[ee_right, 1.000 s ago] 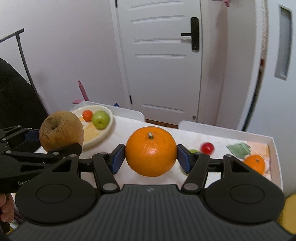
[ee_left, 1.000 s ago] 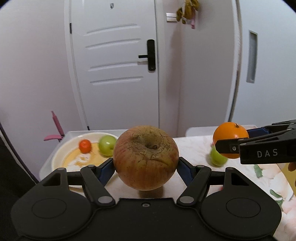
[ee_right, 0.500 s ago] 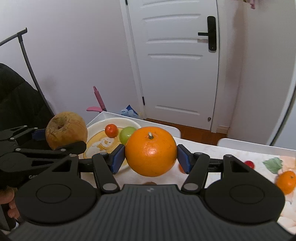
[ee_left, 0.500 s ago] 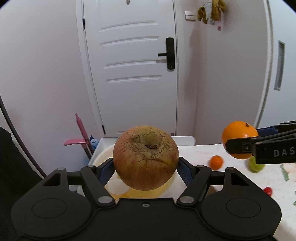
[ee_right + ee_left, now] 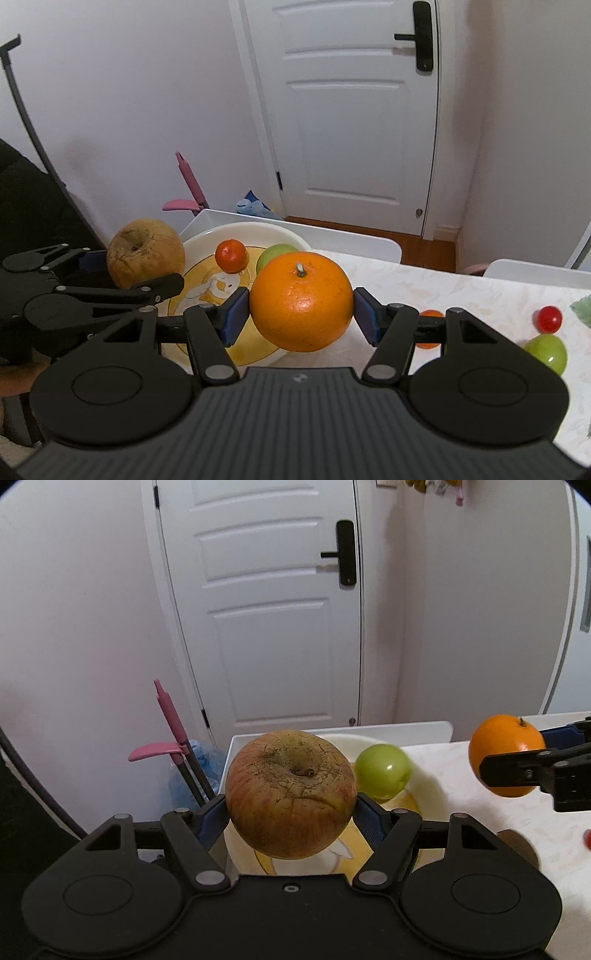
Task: Organize fruits
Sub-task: 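Carry the brown apple and orange with both tools over the duck bowl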
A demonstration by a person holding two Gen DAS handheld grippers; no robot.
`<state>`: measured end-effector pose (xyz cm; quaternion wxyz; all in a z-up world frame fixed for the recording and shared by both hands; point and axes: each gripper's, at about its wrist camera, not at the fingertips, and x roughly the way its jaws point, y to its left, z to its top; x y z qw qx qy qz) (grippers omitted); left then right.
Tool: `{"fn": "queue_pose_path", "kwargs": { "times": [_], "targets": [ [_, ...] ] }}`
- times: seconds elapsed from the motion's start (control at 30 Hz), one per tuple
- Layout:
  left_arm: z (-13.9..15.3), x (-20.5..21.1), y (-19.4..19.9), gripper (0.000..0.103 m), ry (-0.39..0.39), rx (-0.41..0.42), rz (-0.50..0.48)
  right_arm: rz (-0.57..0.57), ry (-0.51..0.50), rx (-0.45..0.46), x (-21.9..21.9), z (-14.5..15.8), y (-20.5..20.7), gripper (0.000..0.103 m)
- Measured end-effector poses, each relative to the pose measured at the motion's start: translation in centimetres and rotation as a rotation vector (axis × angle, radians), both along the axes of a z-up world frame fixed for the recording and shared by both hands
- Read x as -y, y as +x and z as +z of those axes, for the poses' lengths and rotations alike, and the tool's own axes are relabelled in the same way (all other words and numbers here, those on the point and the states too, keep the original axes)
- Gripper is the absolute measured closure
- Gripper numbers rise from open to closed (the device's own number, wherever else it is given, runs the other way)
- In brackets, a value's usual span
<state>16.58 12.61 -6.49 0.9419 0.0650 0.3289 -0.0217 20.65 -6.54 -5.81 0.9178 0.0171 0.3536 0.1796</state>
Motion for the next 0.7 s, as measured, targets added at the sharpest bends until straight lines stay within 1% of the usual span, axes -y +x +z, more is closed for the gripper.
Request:
{"fn": "queue_pose_path", "kwargs": {
  "times": [0.33, 0.57, 0.63, 0.67, 0.7],
  "targets": [
    [-3.1, -0.7, 2.9, 0.027, 0.022, -0.066, -0.055, -0.049, -0.019, -0.036, -0.9, -1.4, 1.5, 0.027],
    [-4.0, -0.9, 4.2, 0.026, 0.019, -0.103, -0.053, -0.053, -0.019, -0.036, -0.9, -1.4, 1.7, 0.027],
    [-4.4, -1.1, 4.6, 0.026, 0.013, -0.125, -0.055, -0.051, -0.017, -0.033, -0.9, -1.2, 1.6, 0.027],
    [-4.5, -1.1, 4.6, 0.024, 0.011, -0.130, -0.058, -0.049, -0.016, -0.033, -0.8, -1.1, 1.6, 0.027],
    [-4.2, -1.0, 4.5, 0.021, 0.019, -0.112, -0.059, -0.047, -0.015, -0.032, -0.7, -1.0, 1.6, 0.027]
  ]
}}
